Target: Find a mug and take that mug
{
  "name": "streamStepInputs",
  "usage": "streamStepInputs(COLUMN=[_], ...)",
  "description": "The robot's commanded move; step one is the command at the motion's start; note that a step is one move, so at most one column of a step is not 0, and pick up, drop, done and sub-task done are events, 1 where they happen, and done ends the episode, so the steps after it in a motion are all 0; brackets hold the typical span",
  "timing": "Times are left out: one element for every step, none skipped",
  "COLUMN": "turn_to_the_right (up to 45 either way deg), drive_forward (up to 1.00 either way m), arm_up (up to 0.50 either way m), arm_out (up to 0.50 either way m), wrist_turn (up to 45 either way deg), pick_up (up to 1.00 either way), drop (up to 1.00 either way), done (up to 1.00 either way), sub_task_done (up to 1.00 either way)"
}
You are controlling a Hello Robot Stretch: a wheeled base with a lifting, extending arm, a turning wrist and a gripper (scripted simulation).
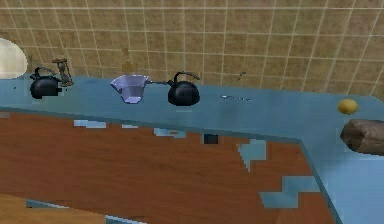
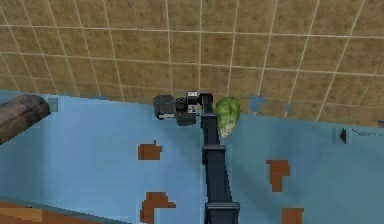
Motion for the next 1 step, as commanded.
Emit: streamStepInputs(turn_to_the_right=[0.0], drive_forward=[0.00], arm_up=[0.10], arm_out=[0.00], wrist_turn=[0.0], pick_up=[0.00], drop=[0.00], done=[0.00], sub_task_done=[0.00])
